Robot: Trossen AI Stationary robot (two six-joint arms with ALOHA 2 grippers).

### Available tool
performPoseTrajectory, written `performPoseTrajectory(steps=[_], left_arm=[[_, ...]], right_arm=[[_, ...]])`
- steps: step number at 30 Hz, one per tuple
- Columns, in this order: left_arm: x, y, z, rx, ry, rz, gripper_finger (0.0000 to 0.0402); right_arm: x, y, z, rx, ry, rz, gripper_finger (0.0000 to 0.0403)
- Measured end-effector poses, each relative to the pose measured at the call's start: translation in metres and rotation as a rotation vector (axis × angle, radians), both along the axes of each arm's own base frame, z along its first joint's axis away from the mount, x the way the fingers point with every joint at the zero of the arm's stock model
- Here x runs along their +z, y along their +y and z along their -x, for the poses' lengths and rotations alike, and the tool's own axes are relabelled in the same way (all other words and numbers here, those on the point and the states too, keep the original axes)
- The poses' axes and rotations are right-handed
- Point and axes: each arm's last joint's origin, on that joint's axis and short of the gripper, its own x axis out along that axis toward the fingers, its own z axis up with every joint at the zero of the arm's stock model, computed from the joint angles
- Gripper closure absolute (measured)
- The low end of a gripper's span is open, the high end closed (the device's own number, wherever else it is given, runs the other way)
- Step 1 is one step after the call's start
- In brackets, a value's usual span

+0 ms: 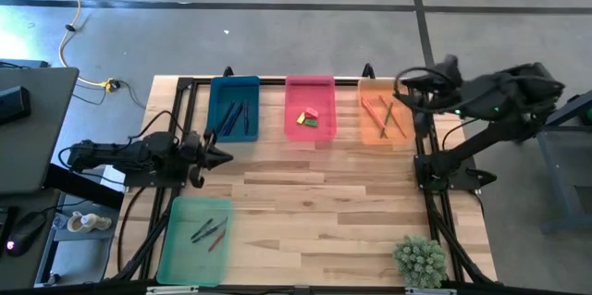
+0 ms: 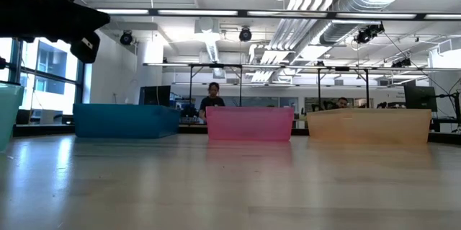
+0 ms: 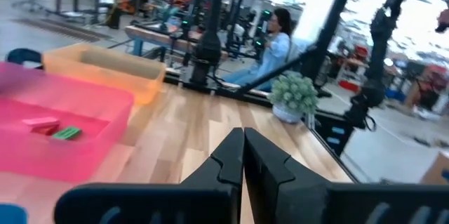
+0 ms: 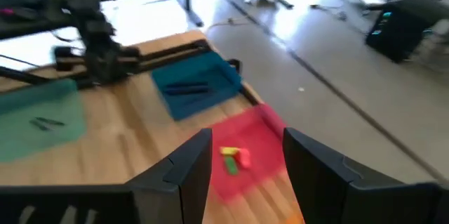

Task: Sort crayons/erasers/pens/pencils in bins
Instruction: Return to Home Position

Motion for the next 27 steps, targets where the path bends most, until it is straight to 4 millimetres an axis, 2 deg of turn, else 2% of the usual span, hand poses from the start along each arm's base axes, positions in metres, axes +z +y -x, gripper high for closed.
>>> performPoseTrajectory(steps=[3,8,12,18,23,27], left_arm=[[0.0,0.001,0.0,0.04,-0.001,0.021,0.0401],[0.0,0.002,0.0,0.062,0.0,0.024,0.0399],[0.0,0.002,0.0,0.061,0.001,0.024,0.0398],[0.0,0.002,0.0,0.059,0.002,0.024,0.0398],[0.0,0.002,0.0,0.059,0.001,0.025,0.0398],[0.0,0.002,0.0,0.059,0.002,0.025,0.0398]], right_arm=[[-0.017,0.0,0.013,-0.045,0.02,0.052,0.0236],[-0.076,0.001,0.021,-0.07,-0.048,0.025,0.0236],[-0.13,0.007,0.015,0.079,-0.163,-0.03,0.0236],[-0.2,0.01,0.008,0.338,-0.428,-0.05,0.0236],[-0.256,0.001,0.018,0.371,-0.515,-0.073,0.0236],[-0.283,-0.005,0.027,0.382,-0.616,-0.112,0.0236]])
